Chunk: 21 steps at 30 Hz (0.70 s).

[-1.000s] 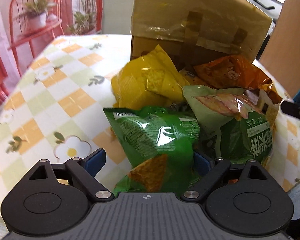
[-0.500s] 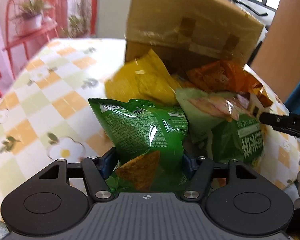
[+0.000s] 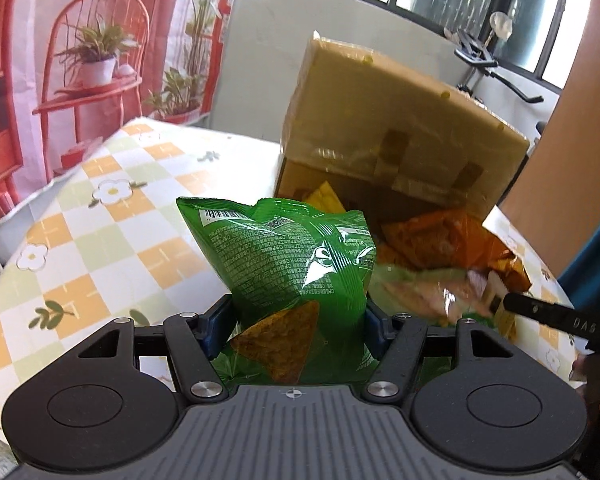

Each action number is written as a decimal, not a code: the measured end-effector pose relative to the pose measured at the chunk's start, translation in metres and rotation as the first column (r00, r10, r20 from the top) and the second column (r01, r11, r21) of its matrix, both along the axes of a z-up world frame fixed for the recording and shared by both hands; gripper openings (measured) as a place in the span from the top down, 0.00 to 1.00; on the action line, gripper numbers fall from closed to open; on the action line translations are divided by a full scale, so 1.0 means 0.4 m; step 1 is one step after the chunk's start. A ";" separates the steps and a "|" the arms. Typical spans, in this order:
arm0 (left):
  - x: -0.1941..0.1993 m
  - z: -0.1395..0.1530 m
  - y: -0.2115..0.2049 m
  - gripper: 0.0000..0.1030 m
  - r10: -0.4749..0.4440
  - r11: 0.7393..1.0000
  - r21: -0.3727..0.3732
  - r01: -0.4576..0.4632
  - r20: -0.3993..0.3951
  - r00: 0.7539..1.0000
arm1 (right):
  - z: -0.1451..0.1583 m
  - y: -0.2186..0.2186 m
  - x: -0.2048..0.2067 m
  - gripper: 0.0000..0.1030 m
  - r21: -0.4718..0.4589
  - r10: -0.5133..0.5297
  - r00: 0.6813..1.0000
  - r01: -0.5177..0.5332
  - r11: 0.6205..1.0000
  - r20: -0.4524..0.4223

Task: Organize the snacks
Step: 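Grasp the orange chip bag with the right tool while the left tool lifts the green bag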

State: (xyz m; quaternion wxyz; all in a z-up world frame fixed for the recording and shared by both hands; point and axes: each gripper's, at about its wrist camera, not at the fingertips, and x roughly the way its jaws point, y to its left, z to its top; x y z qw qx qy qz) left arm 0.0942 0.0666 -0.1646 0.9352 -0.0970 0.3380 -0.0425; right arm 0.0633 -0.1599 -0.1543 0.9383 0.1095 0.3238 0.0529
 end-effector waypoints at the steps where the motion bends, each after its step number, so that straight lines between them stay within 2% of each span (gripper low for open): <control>1: -0.006 0.004 0.000 0.35 0.004 1.000 -0.001 -0.004 0.009 1.000 | 0.000 0.001 0.002 0.21 -0.006 0.003 1.000 -0.003 1.000 0.002; 5: 0.005 0.021 0.001 0.35 0.008 1.000 -0.022 -0.008 0.033 0.999 | -0.002 0.006 0.016 0.21 -0.025 0.016 1.000 -0.016 1.000 0.007; 13: 0.014 0.028 -0.001 0.35 -0.005 1.000 0.001 0.005 0.054 0.999 | 0.011 0.027 0.059 0.19 -0.089 0.055 0.998 -0.053 0.995 0.026; 17: 0.019 0.030 0.009 0.35 -0.001 1.000 0.008 0.001 0.058 0.998 | 0.019 0.053 0.084 0.17 -0.170 0.112 0.993 -0.103 0.980 0.045; 21: 0.041 0.057 0.013 0.35 -0.008 1.000 0.011 0.008 0.077 0.997 | 0.025 0.090 0.119 0.16 -0.274 0.185 0.982 -0.167 0.947 0.041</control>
